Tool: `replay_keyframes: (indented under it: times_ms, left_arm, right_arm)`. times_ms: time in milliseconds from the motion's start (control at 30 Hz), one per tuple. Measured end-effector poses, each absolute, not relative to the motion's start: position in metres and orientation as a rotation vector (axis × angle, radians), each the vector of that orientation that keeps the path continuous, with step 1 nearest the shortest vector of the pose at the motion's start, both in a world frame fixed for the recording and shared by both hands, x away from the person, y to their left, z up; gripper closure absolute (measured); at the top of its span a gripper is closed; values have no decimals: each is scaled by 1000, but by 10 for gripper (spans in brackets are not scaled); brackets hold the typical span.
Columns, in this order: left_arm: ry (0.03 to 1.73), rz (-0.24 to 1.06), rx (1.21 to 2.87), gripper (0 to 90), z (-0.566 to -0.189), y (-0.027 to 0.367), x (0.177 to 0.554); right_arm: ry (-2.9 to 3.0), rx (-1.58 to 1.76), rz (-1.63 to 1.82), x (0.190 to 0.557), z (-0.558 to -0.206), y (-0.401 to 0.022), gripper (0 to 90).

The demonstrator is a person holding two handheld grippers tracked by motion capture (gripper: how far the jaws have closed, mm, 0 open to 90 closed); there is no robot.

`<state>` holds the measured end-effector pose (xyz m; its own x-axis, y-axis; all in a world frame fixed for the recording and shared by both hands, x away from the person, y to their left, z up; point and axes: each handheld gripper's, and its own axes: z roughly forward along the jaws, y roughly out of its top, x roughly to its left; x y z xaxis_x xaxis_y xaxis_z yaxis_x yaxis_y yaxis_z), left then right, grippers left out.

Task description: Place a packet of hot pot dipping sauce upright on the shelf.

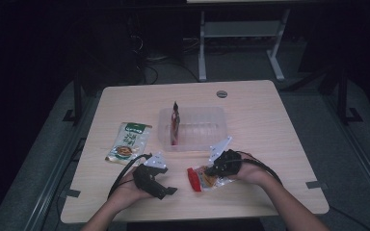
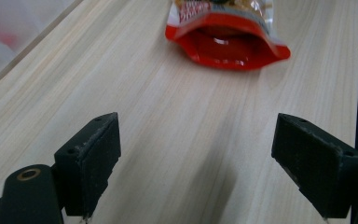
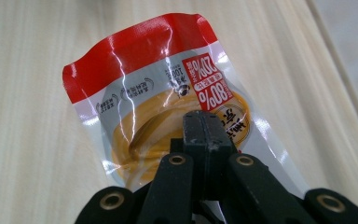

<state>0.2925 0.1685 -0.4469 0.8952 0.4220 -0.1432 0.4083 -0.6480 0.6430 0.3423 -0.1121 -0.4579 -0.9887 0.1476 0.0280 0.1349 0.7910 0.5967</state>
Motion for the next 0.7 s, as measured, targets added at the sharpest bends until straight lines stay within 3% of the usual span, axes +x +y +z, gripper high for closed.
replay_keyframes:
  times_ms: [133,233,533,700]
  left_arm:
    - [576,32,2344,195,-444,163,291]
    - [567,42,2313,283,-439,156,291]
    - [494,50,2280,744,-422,124,297]
    - [460,25,2310,895,-423,104,307]
  right_arm:
    - [2954,208,977,338,-457,-106,899]
    - [2946,242,975,335,-452,-109,897]
    - [2843,505,1023,327,-433,-146,580]
    - [2802,690,1061,317,-430,-169,469]
